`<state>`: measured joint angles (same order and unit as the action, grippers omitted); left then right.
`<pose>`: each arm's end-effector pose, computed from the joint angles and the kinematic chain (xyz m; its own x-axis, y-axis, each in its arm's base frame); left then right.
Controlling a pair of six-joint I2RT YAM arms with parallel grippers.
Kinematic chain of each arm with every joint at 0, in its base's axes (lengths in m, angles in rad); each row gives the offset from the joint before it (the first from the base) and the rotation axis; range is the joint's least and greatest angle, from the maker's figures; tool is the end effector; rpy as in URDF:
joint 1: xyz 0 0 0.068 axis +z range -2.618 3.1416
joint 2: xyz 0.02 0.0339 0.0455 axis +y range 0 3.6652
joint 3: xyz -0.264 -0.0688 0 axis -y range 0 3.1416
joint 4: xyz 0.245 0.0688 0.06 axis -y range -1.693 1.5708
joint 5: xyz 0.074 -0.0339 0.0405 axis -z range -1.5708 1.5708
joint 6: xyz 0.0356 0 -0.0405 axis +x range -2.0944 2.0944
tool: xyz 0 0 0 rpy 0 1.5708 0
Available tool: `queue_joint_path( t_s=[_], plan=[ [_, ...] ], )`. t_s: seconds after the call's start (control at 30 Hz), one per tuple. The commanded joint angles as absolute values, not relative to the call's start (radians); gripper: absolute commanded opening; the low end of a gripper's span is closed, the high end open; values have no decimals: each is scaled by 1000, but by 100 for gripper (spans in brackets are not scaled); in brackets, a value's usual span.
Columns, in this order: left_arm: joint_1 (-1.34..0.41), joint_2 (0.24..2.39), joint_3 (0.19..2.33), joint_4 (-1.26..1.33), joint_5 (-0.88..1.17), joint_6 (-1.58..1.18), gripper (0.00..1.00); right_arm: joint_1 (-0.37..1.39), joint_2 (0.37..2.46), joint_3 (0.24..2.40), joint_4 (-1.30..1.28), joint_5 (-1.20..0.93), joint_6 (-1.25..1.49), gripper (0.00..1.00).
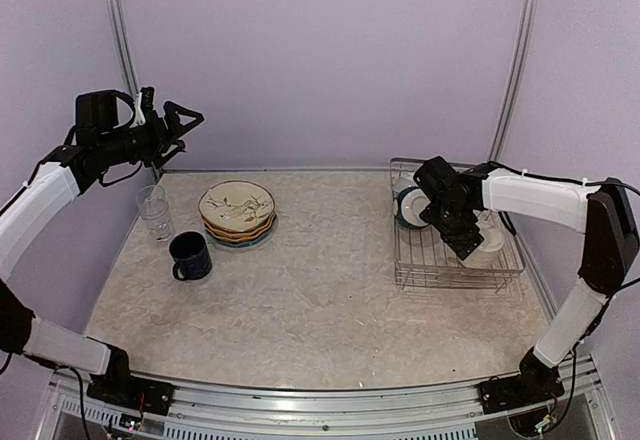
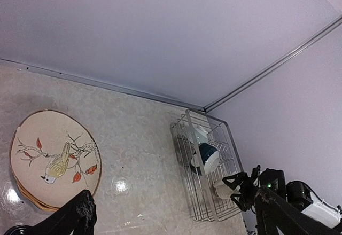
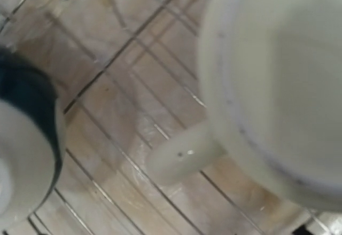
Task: Unload the mixed dishes from the dish rack
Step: Grab the cup from the dish rack.
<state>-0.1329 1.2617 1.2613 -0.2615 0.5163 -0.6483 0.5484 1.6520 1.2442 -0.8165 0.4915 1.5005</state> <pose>0.2812 -0.0553 0.3977 -0.5595 -0.4550 -0.6927 0.3136 0.6574 -0.6851 0.2869 0.1556 0.2354 -0.3784 0.7994 -0.4667 0.7780 0.5478 0.3076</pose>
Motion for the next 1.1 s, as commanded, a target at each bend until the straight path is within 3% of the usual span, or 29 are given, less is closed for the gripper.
queue_joint_path(
  t_s=[0.0, 0.3, 0.77, 1.07],
  plan=[
    [-140, 1298, 1281, -262, 570, -686, 99, 545, 1672, 1275, -881, 527, 1690, 96],
    [-143, 1298, 1284, -267, 585, -689, 99, 541, 1659, 1174, -812, 578, 1925, 92],
    [-140, 1296, 1290, -273, 602, -696, 99, 540, 1816, 1330, -898, 651, 2012, 93],
    [-137, 1288, 1290, -273, 605, -698, 99, 528, 1839, 1320, -871, 682, 2009, 77]
  ],
)
